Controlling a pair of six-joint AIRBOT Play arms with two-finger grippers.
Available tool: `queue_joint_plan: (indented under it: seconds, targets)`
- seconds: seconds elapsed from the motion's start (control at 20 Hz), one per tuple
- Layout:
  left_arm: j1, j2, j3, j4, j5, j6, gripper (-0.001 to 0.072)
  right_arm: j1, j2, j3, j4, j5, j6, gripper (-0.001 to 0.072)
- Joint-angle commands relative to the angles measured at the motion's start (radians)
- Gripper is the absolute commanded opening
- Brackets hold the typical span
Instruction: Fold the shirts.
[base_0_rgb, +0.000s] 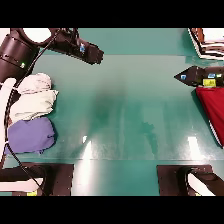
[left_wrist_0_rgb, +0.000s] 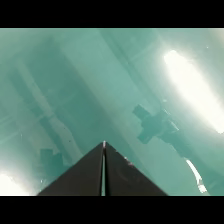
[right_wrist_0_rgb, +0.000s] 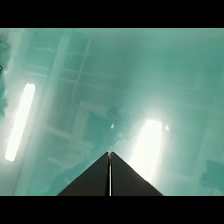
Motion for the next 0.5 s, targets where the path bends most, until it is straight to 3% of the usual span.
queue_joint_plan:
  seconds: [0.0,0.2,0.25,0.3,0.35,0.45]
  targets:
    - [0.0,0.001,0.001,0.0,0.0,0.0,0.0022,0.001,0.0,0.0,0.0,0.024,0.0,0.0017]
    - [0.006,0.001,0.002,0.075,0.048,0.007,0.0024,0.001,0.0,0.0,0.0,0.026,0.0,0.0017]
    - [0.017,0.0,0.001,0.162,0.042,0.004,0.0093,0.001,0.0,0.0,0.0,0.026,0.0,0.0017]
    - [0.031,-0.003,0.001,0.254,0.032,-0.027,0.0363,0.001,0.0,0.0,0.0,0.026,0.0,0.0017]
    - [0.054,-0.008,0.001,0.366,0.016,-0.089,0.0578,0.001,0.0,0.0,0.0,0.027,0.0,0.0017]
    - [0.129,-0.014,-0.024,0.518,-0.016,-0.158,0.0581,0.001,0.0,0.0,0.0,0.027,0.0,0.0017]
